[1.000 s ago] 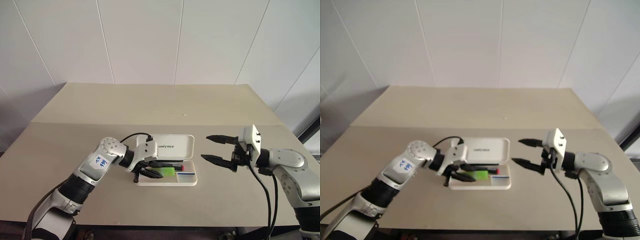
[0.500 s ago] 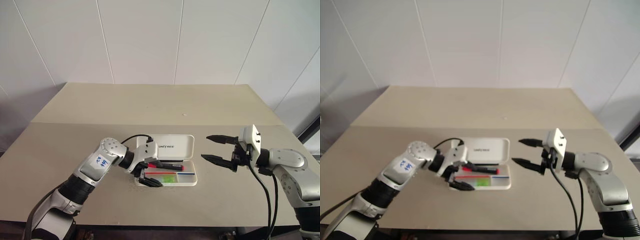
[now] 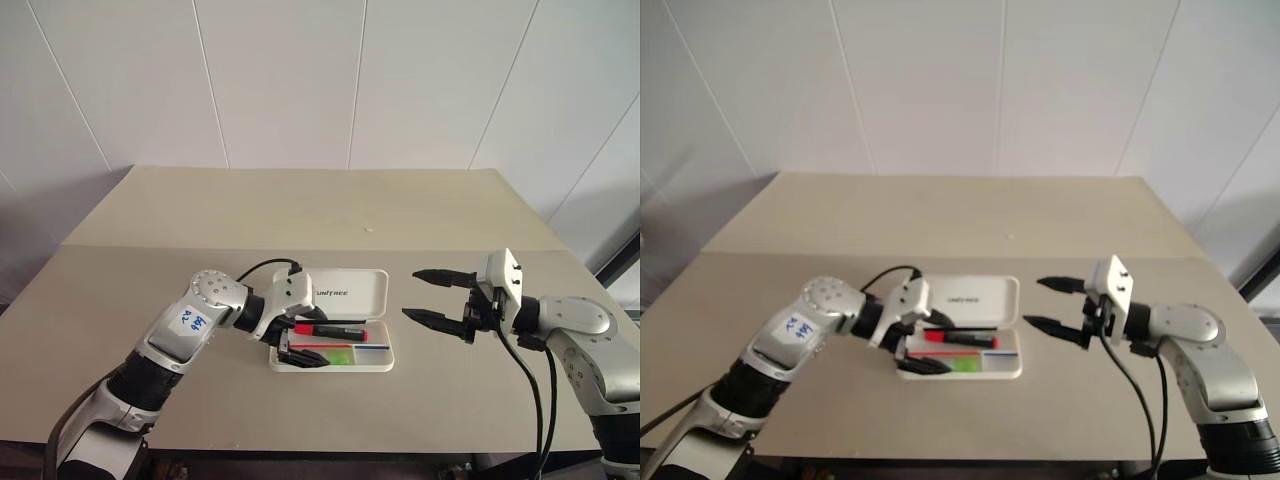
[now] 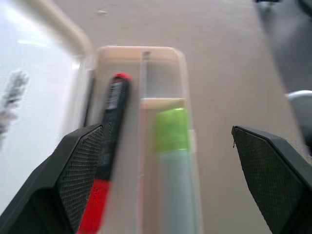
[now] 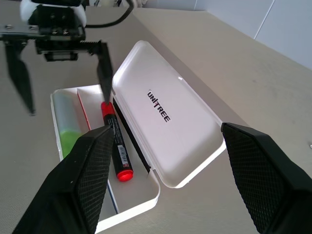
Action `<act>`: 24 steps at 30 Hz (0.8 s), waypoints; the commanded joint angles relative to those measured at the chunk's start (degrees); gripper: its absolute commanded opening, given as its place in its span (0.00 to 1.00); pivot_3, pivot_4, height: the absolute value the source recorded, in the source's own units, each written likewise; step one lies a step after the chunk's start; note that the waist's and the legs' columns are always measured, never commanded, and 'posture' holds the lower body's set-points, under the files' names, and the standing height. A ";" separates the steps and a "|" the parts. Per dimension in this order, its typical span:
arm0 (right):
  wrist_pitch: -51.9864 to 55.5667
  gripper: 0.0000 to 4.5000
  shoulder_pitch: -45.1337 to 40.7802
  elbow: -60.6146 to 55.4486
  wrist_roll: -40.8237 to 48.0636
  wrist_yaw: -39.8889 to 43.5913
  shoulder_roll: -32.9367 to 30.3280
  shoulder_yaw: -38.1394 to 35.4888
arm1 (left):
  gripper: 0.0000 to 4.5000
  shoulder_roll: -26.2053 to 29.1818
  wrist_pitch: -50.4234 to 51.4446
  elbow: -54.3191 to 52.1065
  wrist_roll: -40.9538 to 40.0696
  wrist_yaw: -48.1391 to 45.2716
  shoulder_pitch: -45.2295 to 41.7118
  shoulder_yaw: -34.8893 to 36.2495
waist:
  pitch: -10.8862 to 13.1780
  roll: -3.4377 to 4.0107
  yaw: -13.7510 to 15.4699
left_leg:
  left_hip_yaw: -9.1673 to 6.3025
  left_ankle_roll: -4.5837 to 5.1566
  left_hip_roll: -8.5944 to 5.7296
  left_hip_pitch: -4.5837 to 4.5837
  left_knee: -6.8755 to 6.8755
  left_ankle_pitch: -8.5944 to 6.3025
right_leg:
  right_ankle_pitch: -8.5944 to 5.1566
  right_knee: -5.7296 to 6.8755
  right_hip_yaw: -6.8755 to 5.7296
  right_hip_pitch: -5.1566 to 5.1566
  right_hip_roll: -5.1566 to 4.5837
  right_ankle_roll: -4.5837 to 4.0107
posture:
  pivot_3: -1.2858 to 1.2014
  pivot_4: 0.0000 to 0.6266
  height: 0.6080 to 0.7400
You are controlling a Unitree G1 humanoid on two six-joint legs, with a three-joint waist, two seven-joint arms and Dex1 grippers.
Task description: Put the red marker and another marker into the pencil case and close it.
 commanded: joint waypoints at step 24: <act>-0.70 1.00 -2.46 -0.01 0.38 0.62 -0.26 -0.59 | 0.99 2.19 -2.02 0.68 4.92 4.17 2.44 0.76 | 0.00 0.00 -0.05 | 0.00 0.02 0.00 0.04 0.02 0.02 | 0.00 0.09 0.01 0.01 0.00 0.00 | 0.52 0.24 1.00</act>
